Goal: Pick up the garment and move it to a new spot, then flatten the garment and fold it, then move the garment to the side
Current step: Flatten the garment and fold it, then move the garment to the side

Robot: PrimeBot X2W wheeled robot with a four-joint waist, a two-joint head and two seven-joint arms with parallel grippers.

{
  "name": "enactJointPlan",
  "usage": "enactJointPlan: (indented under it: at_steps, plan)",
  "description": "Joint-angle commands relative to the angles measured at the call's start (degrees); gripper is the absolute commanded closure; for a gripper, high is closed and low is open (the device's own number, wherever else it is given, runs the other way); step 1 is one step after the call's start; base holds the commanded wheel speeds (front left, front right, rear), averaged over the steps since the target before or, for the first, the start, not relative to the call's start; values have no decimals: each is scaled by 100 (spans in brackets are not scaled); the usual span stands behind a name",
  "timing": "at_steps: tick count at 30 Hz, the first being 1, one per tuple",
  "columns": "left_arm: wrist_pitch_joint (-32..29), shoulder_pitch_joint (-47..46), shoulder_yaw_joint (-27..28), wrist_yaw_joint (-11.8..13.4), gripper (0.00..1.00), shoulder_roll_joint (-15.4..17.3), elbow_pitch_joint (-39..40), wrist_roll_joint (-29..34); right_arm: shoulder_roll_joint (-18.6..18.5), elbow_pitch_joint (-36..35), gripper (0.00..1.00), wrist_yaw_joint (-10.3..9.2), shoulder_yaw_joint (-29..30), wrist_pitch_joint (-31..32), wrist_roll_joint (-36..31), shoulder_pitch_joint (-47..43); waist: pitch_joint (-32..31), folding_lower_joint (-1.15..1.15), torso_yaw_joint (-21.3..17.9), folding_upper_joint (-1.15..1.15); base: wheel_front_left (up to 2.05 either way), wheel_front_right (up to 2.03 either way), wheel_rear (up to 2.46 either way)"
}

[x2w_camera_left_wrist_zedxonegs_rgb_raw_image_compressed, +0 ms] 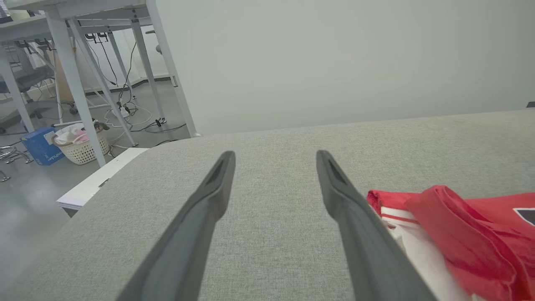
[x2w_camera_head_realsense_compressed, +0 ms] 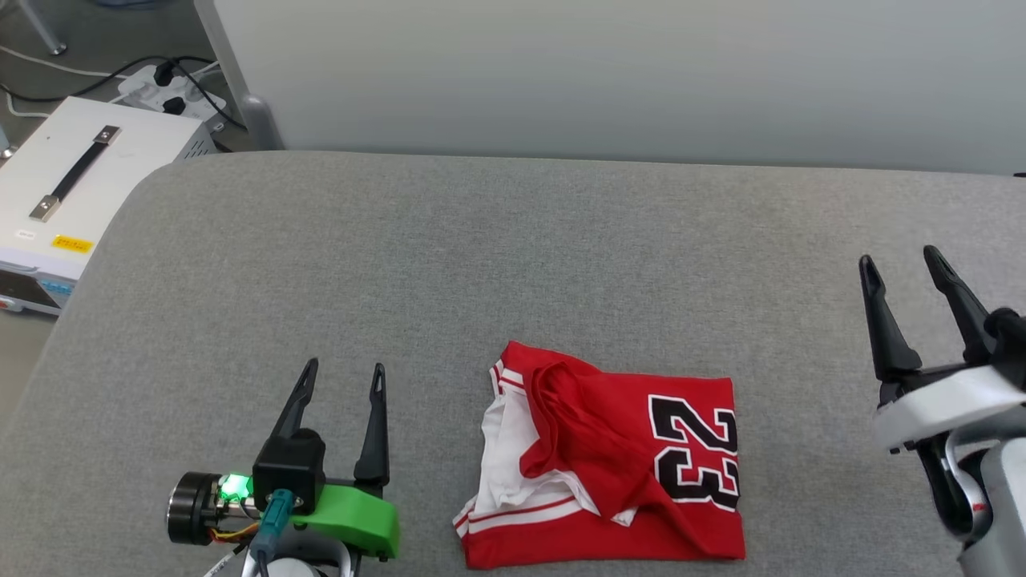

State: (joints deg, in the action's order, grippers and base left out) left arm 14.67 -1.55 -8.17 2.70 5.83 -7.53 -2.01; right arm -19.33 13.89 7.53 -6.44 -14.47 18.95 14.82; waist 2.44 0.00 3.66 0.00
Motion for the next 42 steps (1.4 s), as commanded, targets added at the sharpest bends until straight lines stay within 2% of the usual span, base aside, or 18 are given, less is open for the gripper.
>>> enactJointPlan:
  at_steps: [1,4,7,13,18,26,33,36,38,41,42]
  plan:
    - [33,92,42,10,0,34,42,-15,200,-270,0,-4,240,-47,-195,-238,-56,0,-39,0,0,0,0]
    - [33,146,78,23,0,38,113,-22,552,-811,0,-4,657,-50,-493,-656,-92,0,-58,0,0,0,0]
    - [33,240,97,36,0,52,209,-8,837,-1248,0,-4,821,-51,-767,-1113,-128,0,-66,0,0,0,0]
    - [33,401,66,7,0,33,303,-18,1262,-1559,0,-4,958,-51,-1066,-1890,-181,0,10,0,0,0,0]
    - [33,438,34,-2,0,26,325,10,1420,-1634,0,-4,1023,-52,-1137,-2221,-154,0,75,0,0,0,0]
    - [33,428,36,-4,0,31,256,25,1472,-1604,0,-4,997,-52,-1251,-2250,-129,0,137,0,0,0,0]
    - [33,359,47,0,0,25,237,25,1050,-1770,0,-4,1114,-52,-1231,-1578,-40,0,148,0,0,0,0]
    - [33,292,20,-20,0,17,211,32,568,-1600,0,-4,1054,102,-1128,-1122,22,0,178,0,0,0,0]
    - [33,258,13,-25,0,11,194,31,221,-1410,0,-4,871,592,-834,-798,61,0,193,0,0,0,0]
    - [33,219,1,-32,0,1,168,31,-242,-1151,0,-4,493,1746,7,-432,105,0,231,0,0,0,0]
    - [33,211,-1,-30,0,-5,160,29,-441,-1102,0,-4,315,2331,431,-322,127,0,251,0,0,0,0]
